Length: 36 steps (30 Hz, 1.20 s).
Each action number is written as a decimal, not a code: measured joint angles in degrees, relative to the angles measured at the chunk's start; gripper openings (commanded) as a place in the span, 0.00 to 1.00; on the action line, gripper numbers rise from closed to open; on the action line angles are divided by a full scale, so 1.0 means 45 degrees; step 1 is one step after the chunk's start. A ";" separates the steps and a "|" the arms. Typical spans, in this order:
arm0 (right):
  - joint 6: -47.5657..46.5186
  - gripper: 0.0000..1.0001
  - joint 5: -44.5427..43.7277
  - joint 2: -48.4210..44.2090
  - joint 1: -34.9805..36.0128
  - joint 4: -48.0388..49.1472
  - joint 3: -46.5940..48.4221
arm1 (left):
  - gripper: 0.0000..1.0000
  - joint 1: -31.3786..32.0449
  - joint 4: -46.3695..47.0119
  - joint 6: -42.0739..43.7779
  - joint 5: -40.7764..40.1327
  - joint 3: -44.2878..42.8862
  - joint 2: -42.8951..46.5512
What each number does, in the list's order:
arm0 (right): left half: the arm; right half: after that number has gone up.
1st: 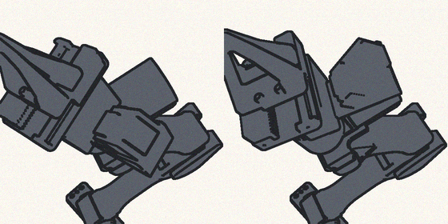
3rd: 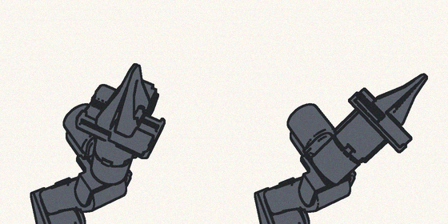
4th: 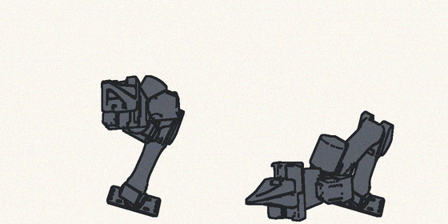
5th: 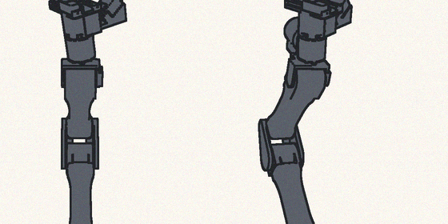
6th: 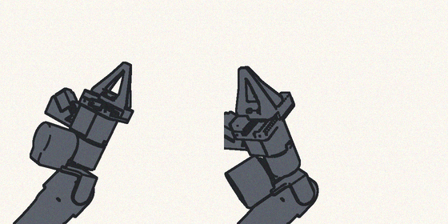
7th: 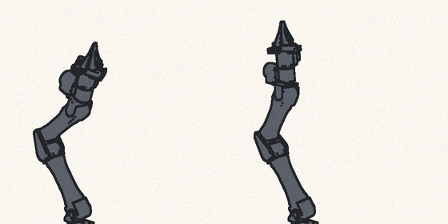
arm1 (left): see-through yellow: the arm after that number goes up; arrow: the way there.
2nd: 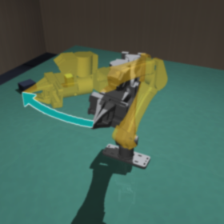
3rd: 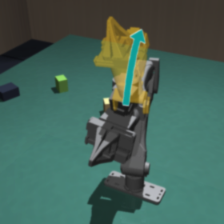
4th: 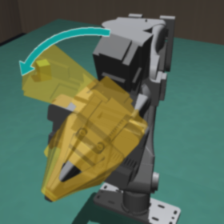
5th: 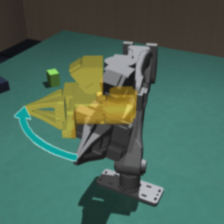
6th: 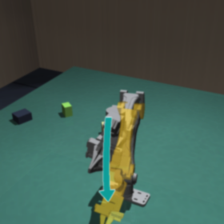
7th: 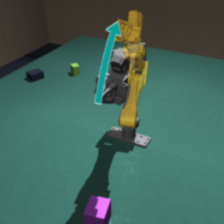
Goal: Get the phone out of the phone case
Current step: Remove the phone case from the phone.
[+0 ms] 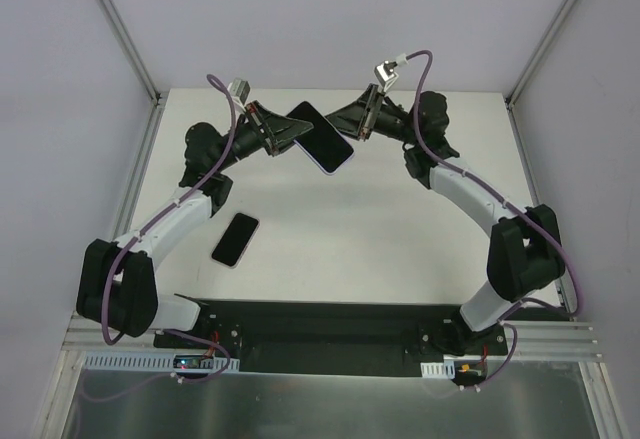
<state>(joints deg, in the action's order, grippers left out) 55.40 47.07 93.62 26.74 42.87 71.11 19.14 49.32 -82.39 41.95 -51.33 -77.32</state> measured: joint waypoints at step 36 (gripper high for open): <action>-0.3716 0.01 0.4065 0.0102 0.0495 -0.6518 0.2205 | 0.00 -0.0520 0.0296 0.0345 0.3745 -0.0505 -0.0505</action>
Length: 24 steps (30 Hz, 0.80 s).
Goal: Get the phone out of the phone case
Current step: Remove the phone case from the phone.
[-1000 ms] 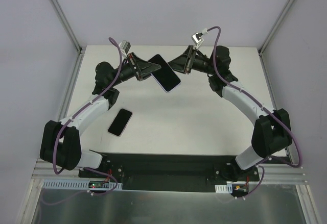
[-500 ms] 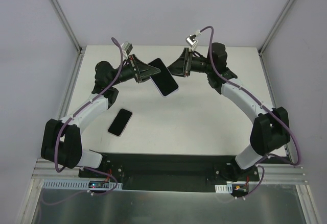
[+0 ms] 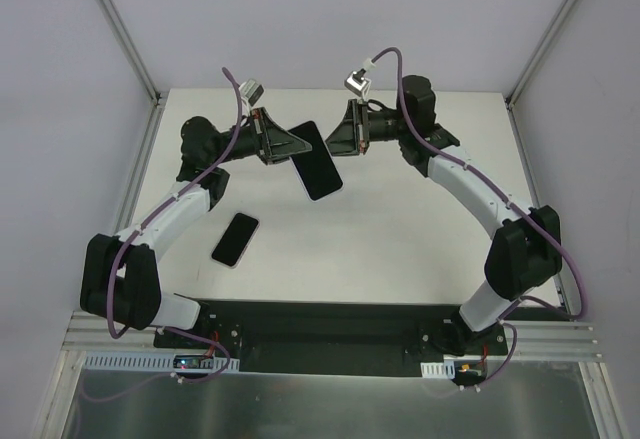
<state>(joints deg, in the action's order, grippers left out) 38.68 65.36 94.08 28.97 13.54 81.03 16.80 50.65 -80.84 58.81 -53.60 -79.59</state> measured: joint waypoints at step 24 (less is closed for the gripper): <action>-0.3400 0.01 -0.4920 -0.1365 0.1175 -0.5119 -0.0729 | 0.72 0.0068 -0.2152 0.0835 0.1161 0.0029 -0.0500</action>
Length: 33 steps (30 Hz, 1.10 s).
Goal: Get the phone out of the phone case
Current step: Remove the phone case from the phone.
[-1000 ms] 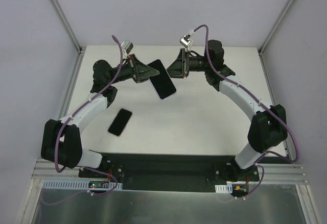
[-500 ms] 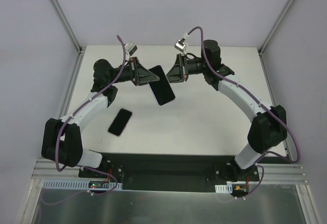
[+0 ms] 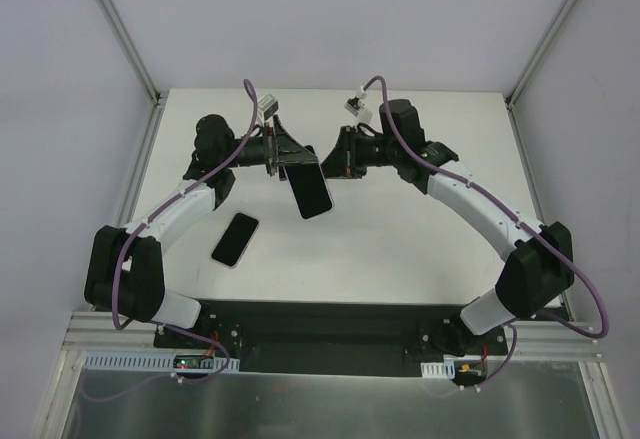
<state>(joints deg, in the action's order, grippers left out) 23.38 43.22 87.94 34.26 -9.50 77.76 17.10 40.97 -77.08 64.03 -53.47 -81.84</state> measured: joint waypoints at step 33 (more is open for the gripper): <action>-0.0646 0.01 -0.5391 -0.1375 0.0267 -0.2390 -0.1987 | 0.93 -0.1219 -0.4095 0.2788 -0.1778 0.0408 -0.0078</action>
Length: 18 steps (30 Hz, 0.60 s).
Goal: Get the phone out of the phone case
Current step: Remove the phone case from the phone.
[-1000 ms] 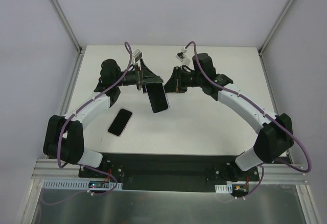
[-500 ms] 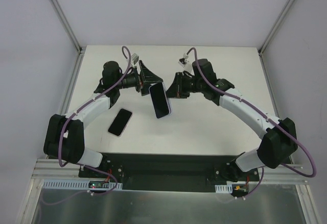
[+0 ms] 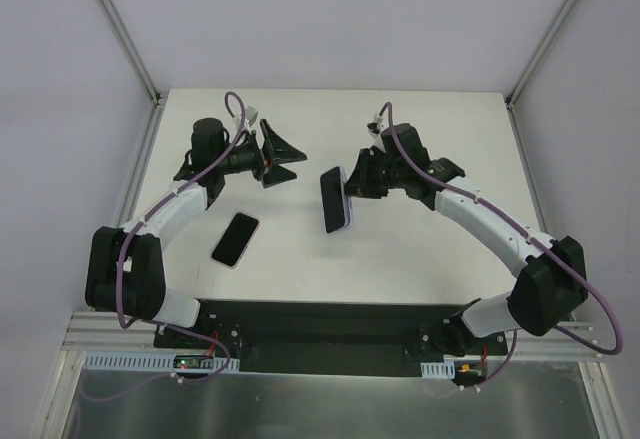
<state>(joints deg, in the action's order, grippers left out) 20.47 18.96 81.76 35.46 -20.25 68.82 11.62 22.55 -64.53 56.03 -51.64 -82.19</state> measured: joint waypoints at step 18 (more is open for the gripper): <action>0.0928 0.01 -0.4605 0.2681 -0.0063 -0.3575 0.1083 | 0.88 0.4731 -0.4770 0.3555 -0.3677 0.0199 -0.1073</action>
<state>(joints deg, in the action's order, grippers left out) 24.64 -1.76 93.82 35.18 -36.34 73.69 32.91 1.08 -48.53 39.48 -50.74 -87.02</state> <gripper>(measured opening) 0.102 0.888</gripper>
